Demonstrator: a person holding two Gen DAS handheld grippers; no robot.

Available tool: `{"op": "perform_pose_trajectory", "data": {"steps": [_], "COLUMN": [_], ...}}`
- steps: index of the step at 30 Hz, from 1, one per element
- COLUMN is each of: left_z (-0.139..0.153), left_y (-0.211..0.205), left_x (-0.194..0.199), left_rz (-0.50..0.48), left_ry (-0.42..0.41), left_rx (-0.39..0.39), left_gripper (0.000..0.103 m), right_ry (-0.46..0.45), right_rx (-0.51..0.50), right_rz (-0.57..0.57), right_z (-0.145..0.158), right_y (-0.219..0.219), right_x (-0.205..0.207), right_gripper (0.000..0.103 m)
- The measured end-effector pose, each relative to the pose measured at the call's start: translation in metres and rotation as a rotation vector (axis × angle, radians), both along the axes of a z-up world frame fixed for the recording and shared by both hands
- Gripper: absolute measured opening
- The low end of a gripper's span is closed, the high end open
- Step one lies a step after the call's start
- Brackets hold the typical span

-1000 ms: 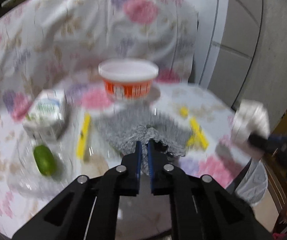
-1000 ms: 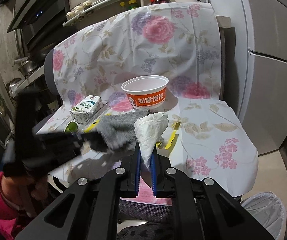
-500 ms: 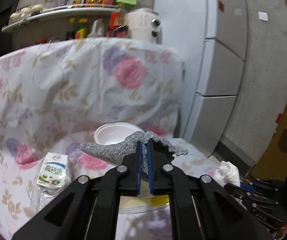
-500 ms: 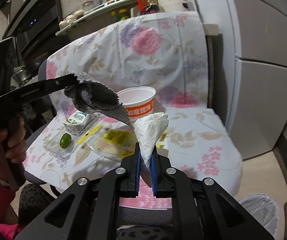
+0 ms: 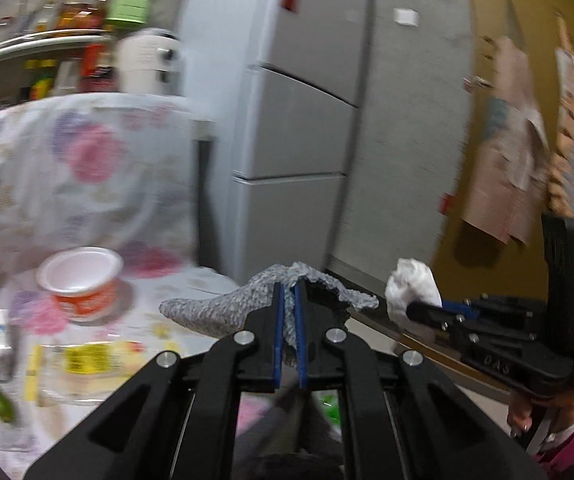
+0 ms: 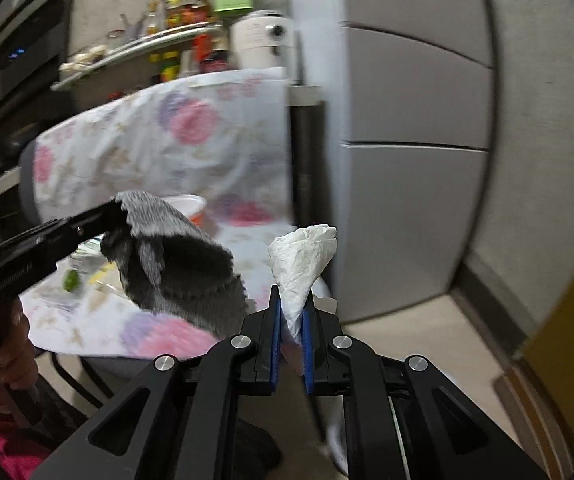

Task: Collect trash
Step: 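Carry tissue and cloth over the bin and open both tools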

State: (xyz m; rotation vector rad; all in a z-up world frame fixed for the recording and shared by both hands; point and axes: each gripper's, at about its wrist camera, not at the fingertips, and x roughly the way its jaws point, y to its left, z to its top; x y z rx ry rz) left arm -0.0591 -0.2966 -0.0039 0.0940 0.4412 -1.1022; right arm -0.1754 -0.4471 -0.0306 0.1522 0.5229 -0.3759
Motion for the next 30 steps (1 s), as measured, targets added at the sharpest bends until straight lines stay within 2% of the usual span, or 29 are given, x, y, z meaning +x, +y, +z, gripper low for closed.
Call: {"op": "perform_pose_trajectory", "data": {"steps": [4,8,16,25,28,30], "left_z": [-0.024,-0.048,-0.080,-0.108,-0.117,-0.119], "left_y": [-0.040,-0.074,-0.130,-0.180,-0.192,-0.194], "left_x": [-0.026,-0.043,-0.062,-0.057,-0.050,-0.046], "left_rz": [-0.119,-0.188,-0.261,-0.290,-0.288,-0.281], "left_ry": [0.028,0.053,0.084,0.119,0.150,0.161], "left_rx": [0.044,0.080,0.157,0.240,0.258,0.265], "left_gripper": [0.004,0.004,0.004,0.008,0.016,0.036], "right_ry": [0.018,0.035,0.059,0.091,0.115,0.131], "right_rx": [0.019,0.050,0.210,0.287,0.304,0.335], "right_rz": [-0.101,-0.164,-0.230,-0.252,-0.260,-0.260], "right_z": [-0.017,-0.039,-0.091,-0.135,-0.148,-0.158], "right_y": [-0.020,-0.041,-0.094,-0.137,-0.148,-0.156], "right_x": [-0.035,-0.056,-0.076,-0.065,-0.057,-0.054], "right_gripper": [0.010,0.010,0.010,0.014,0.014,0.018]}}
